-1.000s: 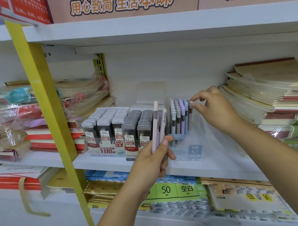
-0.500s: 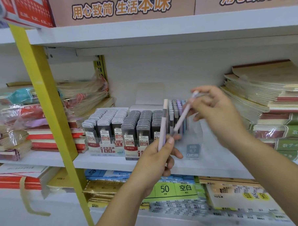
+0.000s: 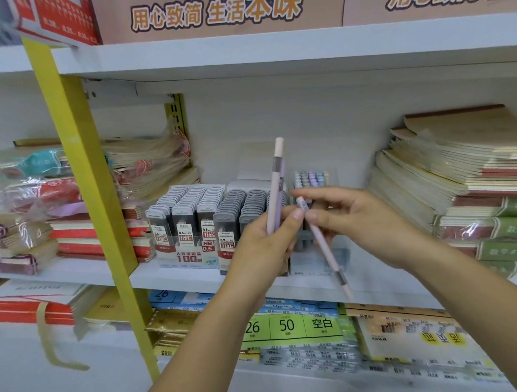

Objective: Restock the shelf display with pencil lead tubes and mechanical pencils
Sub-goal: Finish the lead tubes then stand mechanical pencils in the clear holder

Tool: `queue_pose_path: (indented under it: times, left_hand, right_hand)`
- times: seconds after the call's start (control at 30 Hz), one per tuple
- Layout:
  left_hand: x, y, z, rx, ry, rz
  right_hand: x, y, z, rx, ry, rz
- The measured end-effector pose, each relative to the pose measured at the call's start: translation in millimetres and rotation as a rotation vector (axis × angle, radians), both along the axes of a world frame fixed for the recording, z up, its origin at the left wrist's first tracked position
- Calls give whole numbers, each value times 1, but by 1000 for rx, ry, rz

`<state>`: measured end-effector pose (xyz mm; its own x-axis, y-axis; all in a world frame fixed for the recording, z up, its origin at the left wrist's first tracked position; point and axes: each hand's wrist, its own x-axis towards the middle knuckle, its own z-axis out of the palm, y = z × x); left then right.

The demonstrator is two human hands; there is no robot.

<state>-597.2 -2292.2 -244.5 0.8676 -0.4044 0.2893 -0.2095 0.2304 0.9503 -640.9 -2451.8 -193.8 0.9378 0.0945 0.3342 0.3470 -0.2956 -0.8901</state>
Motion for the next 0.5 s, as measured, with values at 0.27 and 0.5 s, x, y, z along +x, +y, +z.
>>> queue_pose_path:
  times: [0.27, 0.5]
  left_hand:
    - [0, 8, 3, -201, 68, 150]
    - [-4, 8, -5, -83, 81, 125]
  right_hand:
    - [-17, -14, -18, -99, 241, 119]
    - [-21, -41, -12, 485, -30, -121]
